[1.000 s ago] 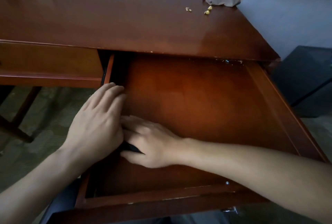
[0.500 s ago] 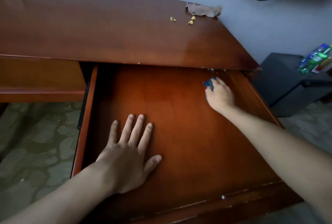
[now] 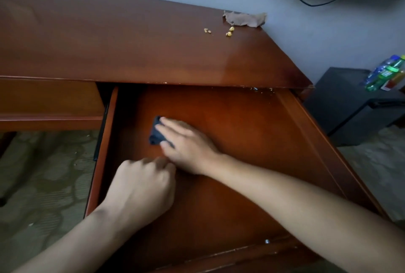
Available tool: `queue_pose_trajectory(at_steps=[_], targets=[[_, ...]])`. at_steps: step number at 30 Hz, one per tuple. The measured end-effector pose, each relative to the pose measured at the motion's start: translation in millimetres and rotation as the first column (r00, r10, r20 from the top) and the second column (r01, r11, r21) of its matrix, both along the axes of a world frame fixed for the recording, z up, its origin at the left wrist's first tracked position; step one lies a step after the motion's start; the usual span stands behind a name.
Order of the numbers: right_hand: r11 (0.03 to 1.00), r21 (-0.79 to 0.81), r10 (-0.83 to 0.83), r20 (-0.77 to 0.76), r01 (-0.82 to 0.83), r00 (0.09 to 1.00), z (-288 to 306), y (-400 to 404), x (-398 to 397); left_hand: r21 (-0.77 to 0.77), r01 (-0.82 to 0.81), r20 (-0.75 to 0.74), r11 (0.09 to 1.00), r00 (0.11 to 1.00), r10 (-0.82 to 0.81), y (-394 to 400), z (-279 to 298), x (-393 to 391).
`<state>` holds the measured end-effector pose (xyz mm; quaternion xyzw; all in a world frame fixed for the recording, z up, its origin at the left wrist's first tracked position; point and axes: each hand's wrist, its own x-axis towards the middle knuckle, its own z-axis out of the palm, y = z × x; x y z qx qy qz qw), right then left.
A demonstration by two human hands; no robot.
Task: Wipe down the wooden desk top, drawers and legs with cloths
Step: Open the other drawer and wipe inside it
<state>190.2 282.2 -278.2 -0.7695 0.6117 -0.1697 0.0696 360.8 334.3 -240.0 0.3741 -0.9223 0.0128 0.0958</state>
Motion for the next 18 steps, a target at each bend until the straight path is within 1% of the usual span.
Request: queue_pose_trajectory(at_steps=[2, 3, 4, 5, 6, 7, 8, 9, 10, 11, 12, 13, 15, 17, 18], targets=[[0.977, -0.036, -0.211, -0.086, 0.209, 0.974, 0, -7, -37, 0.022, -0.015, 0.061, 1.0, 0.998, 0.013, -2, -4, -3], [0.942, -0.036, -0.334, -0.109, 0.332, 0.936, 3, -9, -57, 0.037, -0.034, 0.077, 0.999, 0.997, 0.031, -4, -8, -3], [0.897, -0.022, -0.441, -0.1, 0.441, 0.892, 6, -11, -75, 0.055, -0.071, 0.097, 0.996, 0.993, 0.065, -6, -13, -1], [0.852, -0.002, -0.521, -0.088, 0.523, 0.849, 8, -13, -87, 0.08, -0.102, 0.137, 0.992, 0.986, 0.09, -7, -14, 1], [0.826, 0.008, -0.561, -0.09, 0.564, 0.823, 10, -16, -91, 0.11, -0.126, 0.171, 0.986, 0.98, 0.106, -6, -13, 2], [0.82, 0.016, -0.568, -0.106, 0.573, 0.816, 11, -19, -88, 0.129, -0.131, 0.195, 0.983, 0.975, 0.104, -4, -11, 2], [0.824, 0.022, -0.56, -0.113, 0.565, 0.821, 11, -24, -80, 0.149, -0.145, 0.235, 0.978, 0.966, 0.107, -4, -11, 3], [0.836, 0.037, -0.542, -0.111, 0.548, 0.833, 12, -30, -70, 0.17, -0.176, 0.313, 0.97, 0.943, 0.116, -5, -13, 3], [0.852, 0.049, -0.514, -0.108, 0.521, 0.851, 13, -38, -58, 0.193, -0.197, 0.339, 0.961, 0.933, 0.123, -5, -10, 3], [0.872, 0.056, -0.479, -0.105, 0.486, 0.871, 16, -47, -46, 0.221, -0.193, 0.283, 0.956, 0.951, 0.126, -6, -6, 3], [0.898, 0.044, -0.431, -0.1, 0.437, 0.897, 19, -55, -32, 0.207, -0.181, 0.214, 0.961, 0.967, 0.136, -5, 1, 3], [0.928, 0.027, -0.368, -0.094, 0.372, 0.925, 19, -60, -16, 0.156, -0.178, 0.156, 0.972, 0.976, 0.153, -5, 7, 4], [0.984, 0.014, -0.174, -0.085, 0.175, 0.981, 14, -62, 23, 0.077, -0.198, -0.081, 0.977, 0.976, 0.204, -9, 9, 8], [0.997, 0.071, 0.034, -0.043, -0.031, 0.998, 10, -47, 54, 0.066, -0.215, -0.183, 0.974, 0.957, 0.224, -7, 21, 10], [0.991, 0.085, 0.1, -0.014, -0.098, 0.995, 11, -32, 62, 0.045, -0.208, -0.226, 0.977, 0.951, 0.212, -8, 23, 10]])
